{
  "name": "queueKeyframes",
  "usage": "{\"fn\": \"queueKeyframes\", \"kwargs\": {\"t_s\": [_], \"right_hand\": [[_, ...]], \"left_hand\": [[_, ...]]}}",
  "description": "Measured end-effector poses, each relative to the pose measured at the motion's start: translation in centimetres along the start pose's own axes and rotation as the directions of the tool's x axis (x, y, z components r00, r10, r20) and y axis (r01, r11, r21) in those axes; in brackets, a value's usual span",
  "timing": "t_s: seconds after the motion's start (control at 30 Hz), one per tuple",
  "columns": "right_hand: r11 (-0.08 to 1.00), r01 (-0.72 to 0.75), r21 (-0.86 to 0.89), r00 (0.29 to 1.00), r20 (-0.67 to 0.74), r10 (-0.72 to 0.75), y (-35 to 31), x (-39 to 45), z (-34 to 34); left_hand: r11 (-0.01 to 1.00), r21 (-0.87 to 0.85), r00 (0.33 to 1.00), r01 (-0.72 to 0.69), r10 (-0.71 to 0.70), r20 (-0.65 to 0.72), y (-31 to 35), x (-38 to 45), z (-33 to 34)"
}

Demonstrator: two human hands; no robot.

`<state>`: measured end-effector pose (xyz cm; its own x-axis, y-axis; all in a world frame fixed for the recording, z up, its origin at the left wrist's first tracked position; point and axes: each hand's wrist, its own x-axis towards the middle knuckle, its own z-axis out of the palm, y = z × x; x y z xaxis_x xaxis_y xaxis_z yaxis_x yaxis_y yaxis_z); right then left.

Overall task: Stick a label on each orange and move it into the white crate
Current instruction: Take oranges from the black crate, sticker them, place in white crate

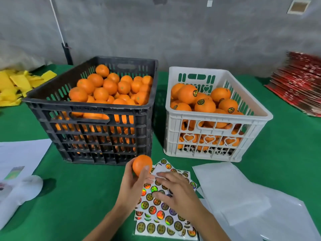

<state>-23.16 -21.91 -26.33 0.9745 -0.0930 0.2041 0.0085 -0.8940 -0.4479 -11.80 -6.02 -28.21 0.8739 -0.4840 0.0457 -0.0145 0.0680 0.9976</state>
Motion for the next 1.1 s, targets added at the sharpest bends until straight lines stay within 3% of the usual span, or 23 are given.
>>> {"fn": "queueKeyframes", "kwargs": {"t_s": [0.3,0.5,0.73,0.97,1.1], "right_hand": [[0.997,0.010,0.072,0.993,-0.118,-0.001,-0.1,1.0,0.0],[0.998,0.035,0.049,0.999,0.017,-0.036,0.3,0.5,-0.6],[0.997,0.007,0.078,1.000,-0.011,-0.006,0.4,0.7,-0.5],[0.996,0.082,0.027,0.995,-0.053,-0.081,0.5,0.7,-0.7],[0.980,0.170,-0.099,0.983,-0.045,-0.175,0.3,0.8,-1.1]], "left_hand": [[0.994,0.095,0.998,-0.057,0.058,-0.003,-0.2,-0.5,0.2],[0.990,0.118,0.997,-0.081,0.083,-0.009,-0.1,-0.6,0.4],[0.992,0.086,0.996,-0.092,0.093,-0.008,-0.4,-0.7,0.3],[0.994,0.056,0.996,-0.092,0.091,0.016,0.1,-0.8,0.4],[0.996,0.023,0.996,-0.088,0.089,-0.011,0.2,-0.9,0.5]]}}
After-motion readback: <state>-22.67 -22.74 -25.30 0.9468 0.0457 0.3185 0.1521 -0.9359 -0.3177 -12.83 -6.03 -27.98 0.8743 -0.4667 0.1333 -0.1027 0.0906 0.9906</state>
